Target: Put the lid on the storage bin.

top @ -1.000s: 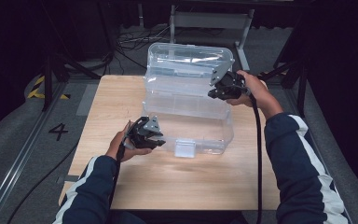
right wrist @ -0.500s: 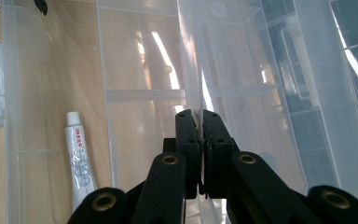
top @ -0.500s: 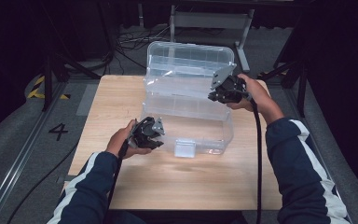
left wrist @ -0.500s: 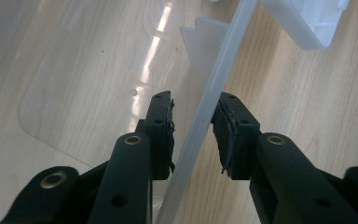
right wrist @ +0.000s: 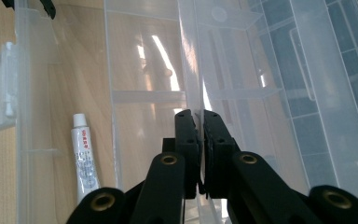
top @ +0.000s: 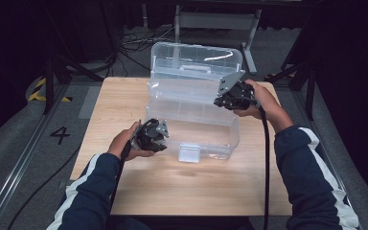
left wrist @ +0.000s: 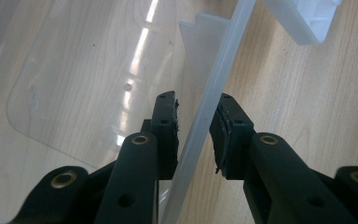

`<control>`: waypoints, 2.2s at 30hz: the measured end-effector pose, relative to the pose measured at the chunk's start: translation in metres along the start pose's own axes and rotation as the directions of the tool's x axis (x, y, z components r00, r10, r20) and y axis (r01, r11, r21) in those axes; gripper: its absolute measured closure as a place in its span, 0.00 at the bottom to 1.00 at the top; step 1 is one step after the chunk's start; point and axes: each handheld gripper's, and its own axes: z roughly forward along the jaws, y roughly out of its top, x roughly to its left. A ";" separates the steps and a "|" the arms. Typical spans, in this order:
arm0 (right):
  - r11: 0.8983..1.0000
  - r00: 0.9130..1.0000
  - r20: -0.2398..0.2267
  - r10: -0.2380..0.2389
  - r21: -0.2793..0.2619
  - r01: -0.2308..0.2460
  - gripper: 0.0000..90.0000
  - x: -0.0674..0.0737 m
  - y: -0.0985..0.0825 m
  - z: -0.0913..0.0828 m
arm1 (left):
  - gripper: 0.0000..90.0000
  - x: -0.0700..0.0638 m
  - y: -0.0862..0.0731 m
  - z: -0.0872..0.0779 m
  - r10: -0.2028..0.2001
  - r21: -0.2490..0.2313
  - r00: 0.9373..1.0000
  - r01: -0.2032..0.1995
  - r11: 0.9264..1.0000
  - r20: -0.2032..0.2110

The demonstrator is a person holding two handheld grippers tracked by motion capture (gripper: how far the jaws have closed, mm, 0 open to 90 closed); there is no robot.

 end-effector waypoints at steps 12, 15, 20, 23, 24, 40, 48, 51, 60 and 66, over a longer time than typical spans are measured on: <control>0.999 1.000 -0.015 0.017 -0.044 -0.018 0.96 0.008 -0.007 -0.002 | 0.80 -0.002 -0.001 0.000 0.012 -0.003 1.000 -0.012 1.000 -0.017; 0.999 1.000 -0.017 0.022 -0.049 -0.023 0.96 0.009 -0.008 -0.002 | 0.79 -0.003 -0.001 0.000 0.012 -0.006 1.000 -0.012 1.000 -0.025; 0.999 1.000 -0.015 0.016 -0.050 -0.017 0.96 0.011 -0.008 -0.002 | 0.78 -0.003 -0.001 0.000 0.016 -0.008 0.999 -0.016 1.000 -0.031; 0.999 1.000 -0.016 0.019 -0.050 -0.020 0.96 0.011 -0.009 -0.002 | 0.78 -0.004 -0.001 0.001 0.018 -0.011 0.999 -0.018 1.000 -0.034; 0.998 1.000 -0.017 0.020 -0.052 -0.021 0.96 0.012 -0.009 -0.002 | 0.78 -0.004 -0.002 0.001 0.017 -0.010 0.999 -0.017 1.000 -0.035; 0.998 1.000 -0.011 0.019 -0.062 -0.019 0.95 0.017 -0.012 -0.003 | 0.76 -0.006 -0.002 0.001 0.020 -0.015 0.998 -0.021 1.000 -0.059; 0.998 1.000 -0.015 0.018 -0.064 -0.019 0.95 0.019 -0.012 -0.003 | 0.74 -0.009 -0.002 0.002 0.023 -0.019 0.997 -0.024 1.000 -0.080; 0.998 1.000 -0.015 0.018 -0.066 -0.019 0.95 0.020 -0.013 -0.003 | 0.73 -0.009 -0.003 0.002 0.016 -0.030 0.996 -0.019 0.999 -0.084; 0.996 0.999 -0.019 0.029 -0.079 -0.031 0.95 0.022 -0.015 -0.004 | 0.74 -0.010 -0.005 -0.001 0.013 -0.055 0.997 -0.017 0.998 -0.082; 0.996 0.999 -0.030 0.022 -0.082 -0.025 0.94 0.022 -0.017 -0.005 | 0.81 -0.013 -0.006 -0.005 0.033 -0.066 0.998 -0.036 0.997 -0.050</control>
